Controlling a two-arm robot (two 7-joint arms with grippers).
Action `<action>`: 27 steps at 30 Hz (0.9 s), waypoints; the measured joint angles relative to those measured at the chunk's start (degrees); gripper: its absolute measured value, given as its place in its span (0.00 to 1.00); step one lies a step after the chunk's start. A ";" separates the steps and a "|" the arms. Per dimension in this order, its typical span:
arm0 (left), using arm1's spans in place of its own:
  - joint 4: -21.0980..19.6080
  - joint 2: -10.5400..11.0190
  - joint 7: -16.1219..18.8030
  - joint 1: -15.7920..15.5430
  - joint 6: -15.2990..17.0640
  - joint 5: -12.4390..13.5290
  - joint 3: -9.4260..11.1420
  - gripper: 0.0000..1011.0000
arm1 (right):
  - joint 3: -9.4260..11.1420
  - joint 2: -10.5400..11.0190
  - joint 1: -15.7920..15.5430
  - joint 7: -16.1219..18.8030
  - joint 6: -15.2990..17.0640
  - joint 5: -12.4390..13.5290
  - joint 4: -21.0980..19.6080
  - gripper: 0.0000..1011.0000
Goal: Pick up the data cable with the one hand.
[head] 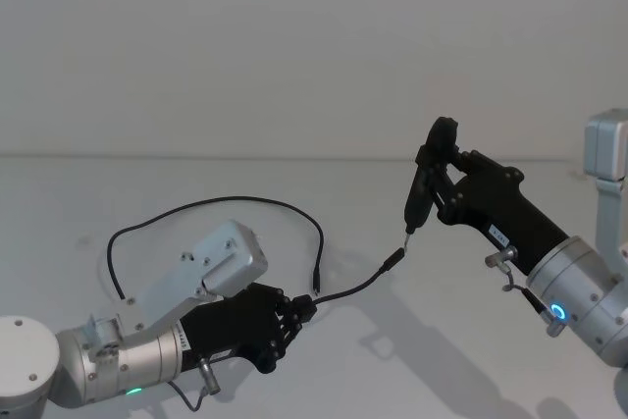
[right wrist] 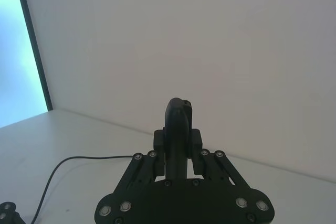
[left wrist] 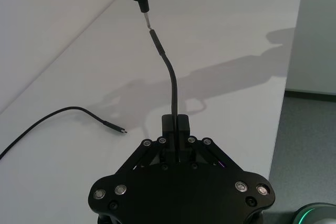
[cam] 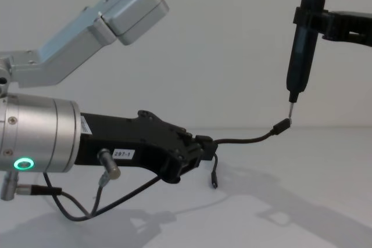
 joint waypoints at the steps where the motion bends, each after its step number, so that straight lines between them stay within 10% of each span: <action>1: 0.00 0.00 0.00 0.00 0.00 0.00 0.00 0.04 | 0.00 0.02 0.00 0.02 0.00 0.02 0.00 0.28; 27: 0.00 0.00 0.00 0.00 0.00 0.00 0.00 0.04 | -0.53 0.89 -0.13 0.62 0.35 0.88 -0.45 0.28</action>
